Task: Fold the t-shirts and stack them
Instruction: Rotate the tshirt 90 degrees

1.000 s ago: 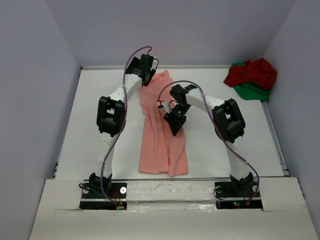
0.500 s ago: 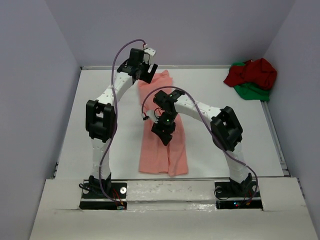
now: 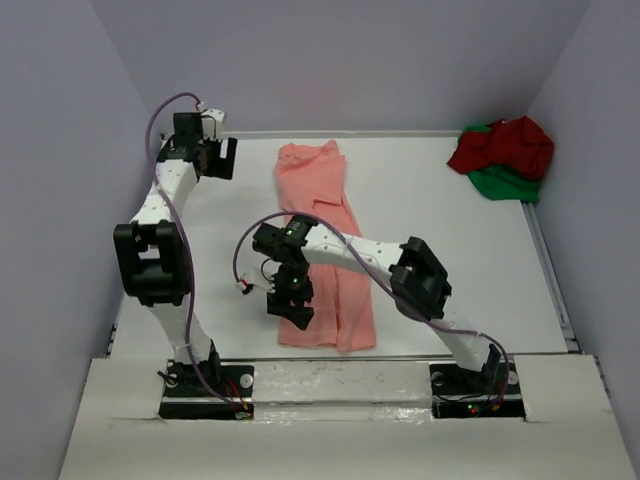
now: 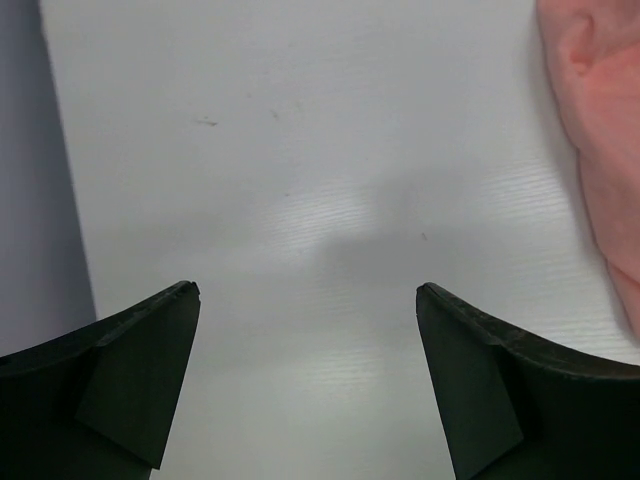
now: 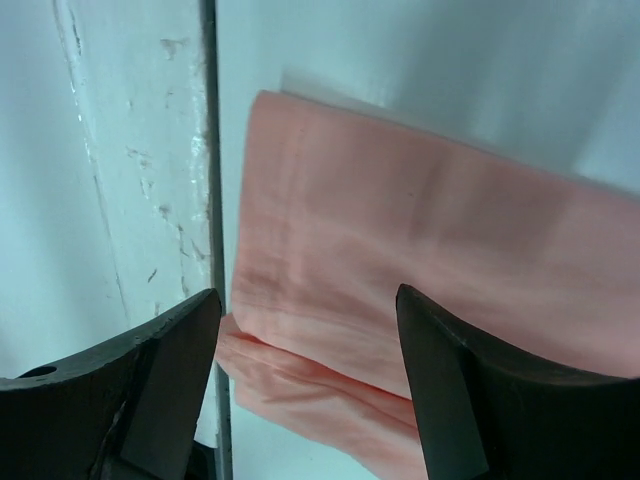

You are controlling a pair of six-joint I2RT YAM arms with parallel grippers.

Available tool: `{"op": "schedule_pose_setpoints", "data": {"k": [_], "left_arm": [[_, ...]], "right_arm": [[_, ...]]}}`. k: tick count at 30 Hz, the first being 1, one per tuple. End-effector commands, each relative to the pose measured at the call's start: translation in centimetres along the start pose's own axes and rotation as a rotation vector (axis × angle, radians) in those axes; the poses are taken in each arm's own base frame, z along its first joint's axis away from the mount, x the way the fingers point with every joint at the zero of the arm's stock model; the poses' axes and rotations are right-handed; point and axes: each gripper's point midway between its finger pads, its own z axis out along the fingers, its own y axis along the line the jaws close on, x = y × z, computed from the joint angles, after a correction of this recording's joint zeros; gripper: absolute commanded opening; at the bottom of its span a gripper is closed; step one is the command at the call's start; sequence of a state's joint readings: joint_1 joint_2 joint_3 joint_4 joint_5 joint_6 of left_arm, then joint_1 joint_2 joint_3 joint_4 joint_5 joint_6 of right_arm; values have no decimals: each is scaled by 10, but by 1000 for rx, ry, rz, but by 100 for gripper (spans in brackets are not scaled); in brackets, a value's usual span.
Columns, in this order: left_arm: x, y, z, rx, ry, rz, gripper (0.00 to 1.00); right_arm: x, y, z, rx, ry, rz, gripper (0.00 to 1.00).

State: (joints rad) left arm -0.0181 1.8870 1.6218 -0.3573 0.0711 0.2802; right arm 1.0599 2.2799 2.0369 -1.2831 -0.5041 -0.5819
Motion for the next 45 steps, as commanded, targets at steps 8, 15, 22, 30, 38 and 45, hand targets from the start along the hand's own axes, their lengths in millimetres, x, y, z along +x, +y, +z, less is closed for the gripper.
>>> {"op": "schedule_pose_setpoints", "data": {"k": [8,15,22,30,38,45], "left_arm": [[0,57,-89,-102,-148,-81,99],[1,54,-108,-114,-194,-84,99],[9,45,-111,-80,-199,-73,99],[9,43,-118,-81,-220,-72,99],[11,43,-124,-90,-234,-66,99],[10,42,-126,-86,-243,-65,99]], "right_arm": [[9,-2,37,61,54,-72,78],[-10,-14,43,132,40,-95,79],[-43,-1,29,173,-6,-155,79],[-45,18,38,178,21,-215,75],[-22,10,67,158,62,-186,72],[-27,3,80,152,61,-181,64]]}}
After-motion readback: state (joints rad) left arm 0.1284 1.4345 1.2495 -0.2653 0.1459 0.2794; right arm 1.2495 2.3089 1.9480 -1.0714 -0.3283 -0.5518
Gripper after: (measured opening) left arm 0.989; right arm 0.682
